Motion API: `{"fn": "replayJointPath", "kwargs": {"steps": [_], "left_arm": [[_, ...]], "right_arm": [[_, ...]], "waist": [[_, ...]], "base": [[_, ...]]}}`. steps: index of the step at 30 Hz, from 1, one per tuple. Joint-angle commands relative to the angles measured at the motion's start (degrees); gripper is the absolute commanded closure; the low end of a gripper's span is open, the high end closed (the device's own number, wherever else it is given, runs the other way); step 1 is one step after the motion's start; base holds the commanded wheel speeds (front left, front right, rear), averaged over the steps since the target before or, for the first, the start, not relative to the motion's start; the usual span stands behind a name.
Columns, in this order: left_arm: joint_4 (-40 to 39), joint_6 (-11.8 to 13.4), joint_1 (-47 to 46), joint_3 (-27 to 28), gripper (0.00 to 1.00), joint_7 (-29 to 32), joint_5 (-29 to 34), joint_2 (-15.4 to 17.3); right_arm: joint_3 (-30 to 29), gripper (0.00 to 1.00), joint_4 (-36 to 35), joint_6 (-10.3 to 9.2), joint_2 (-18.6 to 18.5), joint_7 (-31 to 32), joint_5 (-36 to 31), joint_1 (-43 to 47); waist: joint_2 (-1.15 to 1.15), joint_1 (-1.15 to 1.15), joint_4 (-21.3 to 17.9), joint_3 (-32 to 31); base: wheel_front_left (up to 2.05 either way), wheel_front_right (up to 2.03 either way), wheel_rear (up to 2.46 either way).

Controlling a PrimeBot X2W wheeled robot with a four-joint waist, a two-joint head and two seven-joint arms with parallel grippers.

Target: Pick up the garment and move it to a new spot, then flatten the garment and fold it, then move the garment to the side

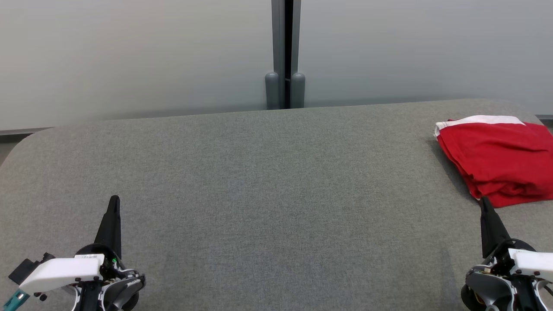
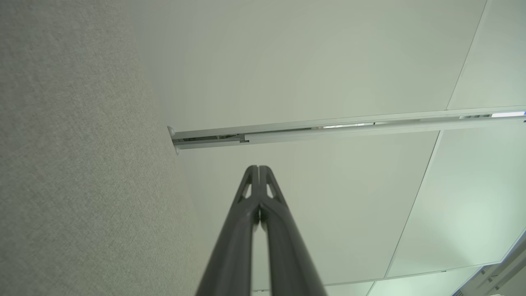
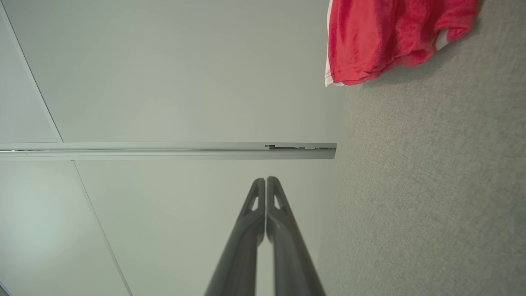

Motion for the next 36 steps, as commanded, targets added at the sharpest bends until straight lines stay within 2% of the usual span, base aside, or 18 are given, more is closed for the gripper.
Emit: {"fn": "replayJointPath", "kwargs": {"steps": [1,36], "left_arm": [[0.08,-0.2,-0.69,0.29,1.0,0.25,0.17,0.23],[0.08,-0.2,-0.67,0.5,1.0,0.39,0.41,0.04]], "right_arm": [[-0.05,1.0,-0.1,0.0,-0.21,0.22,0.25,-0.64],[-0.07,1.0,-0.1,0.0,-0.19,0.24,0.22,-0.64]], "waist": [[0.0,0.0,0.0,0.0],[0.0,0.0,0.0,0.0]], "base": [[0.0,0.0,0.0],[0.0,0.0,0.0]]}}
